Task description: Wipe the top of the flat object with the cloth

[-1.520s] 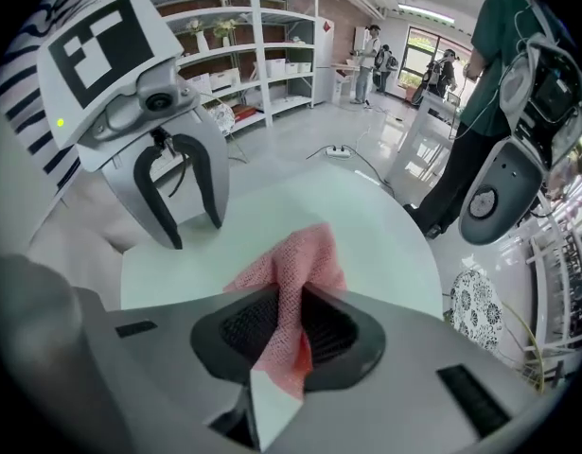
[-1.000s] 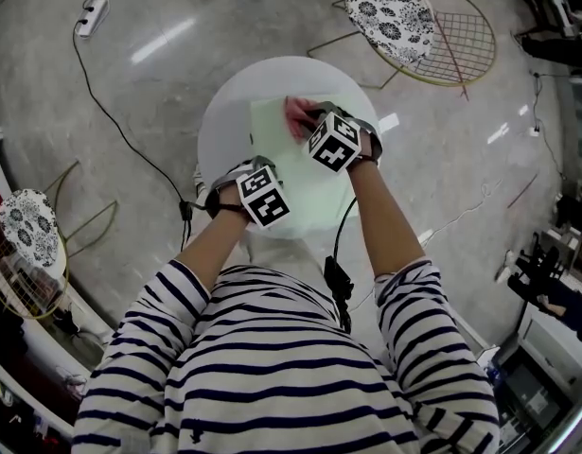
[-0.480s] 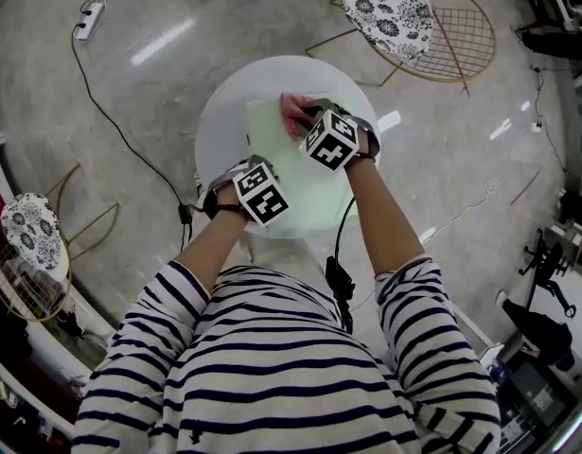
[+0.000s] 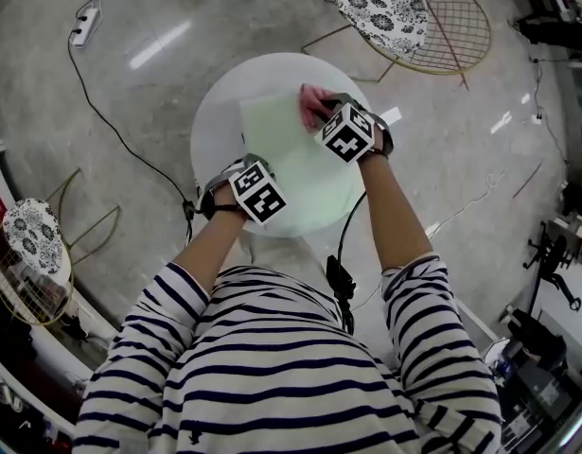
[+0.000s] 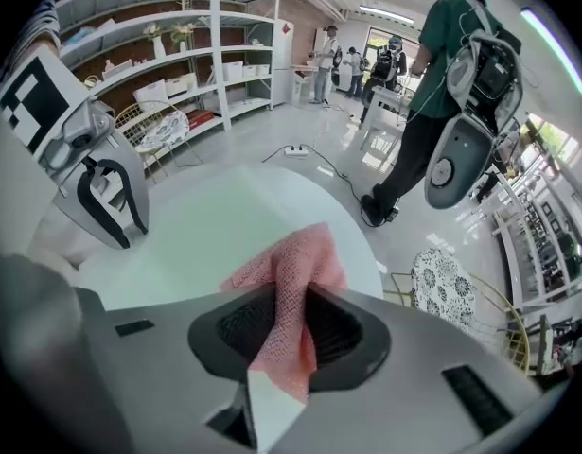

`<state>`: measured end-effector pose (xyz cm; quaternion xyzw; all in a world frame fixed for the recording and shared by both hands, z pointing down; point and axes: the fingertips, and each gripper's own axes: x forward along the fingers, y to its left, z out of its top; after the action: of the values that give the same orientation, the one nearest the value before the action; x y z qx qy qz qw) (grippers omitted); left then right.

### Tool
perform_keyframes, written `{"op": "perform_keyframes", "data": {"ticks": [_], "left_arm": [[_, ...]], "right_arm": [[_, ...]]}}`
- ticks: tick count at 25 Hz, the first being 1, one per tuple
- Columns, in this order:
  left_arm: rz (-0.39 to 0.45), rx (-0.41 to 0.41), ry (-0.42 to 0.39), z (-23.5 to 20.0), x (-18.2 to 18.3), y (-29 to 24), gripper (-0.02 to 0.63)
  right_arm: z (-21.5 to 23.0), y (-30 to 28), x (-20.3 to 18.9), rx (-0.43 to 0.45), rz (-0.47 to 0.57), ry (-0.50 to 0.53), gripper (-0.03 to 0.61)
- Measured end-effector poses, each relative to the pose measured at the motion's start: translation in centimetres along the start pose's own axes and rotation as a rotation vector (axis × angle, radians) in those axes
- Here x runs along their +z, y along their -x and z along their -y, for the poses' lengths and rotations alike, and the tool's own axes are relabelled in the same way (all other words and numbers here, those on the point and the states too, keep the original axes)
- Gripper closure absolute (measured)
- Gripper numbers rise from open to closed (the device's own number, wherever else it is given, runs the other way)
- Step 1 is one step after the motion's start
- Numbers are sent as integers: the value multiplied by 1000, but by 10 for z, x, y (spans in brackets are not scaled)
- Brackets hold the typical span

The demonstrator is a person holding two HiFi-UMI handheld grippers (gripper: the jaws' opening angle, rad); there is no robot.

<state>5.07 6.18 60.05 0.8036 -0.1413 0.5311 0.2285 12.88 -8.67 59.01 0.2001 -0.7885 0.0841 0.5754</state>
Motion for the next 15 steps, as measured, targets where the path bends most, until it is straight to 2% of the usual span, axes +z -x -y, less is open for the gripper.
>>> {"op": "perform_keyframes", "data": {"ticks": [4,10,15], "left_arm": [[-13,8,-9,0,1,-1,509],[-22,7,-7,1,-1,-2,509],[-32,13,-7,0,1,-3,509]], "right_arm": [[13,5,-14,-11,-10,-55,477],[6,3,-11,24,-1,35,472],[7,2,-12,69,-4,25,471]]}}
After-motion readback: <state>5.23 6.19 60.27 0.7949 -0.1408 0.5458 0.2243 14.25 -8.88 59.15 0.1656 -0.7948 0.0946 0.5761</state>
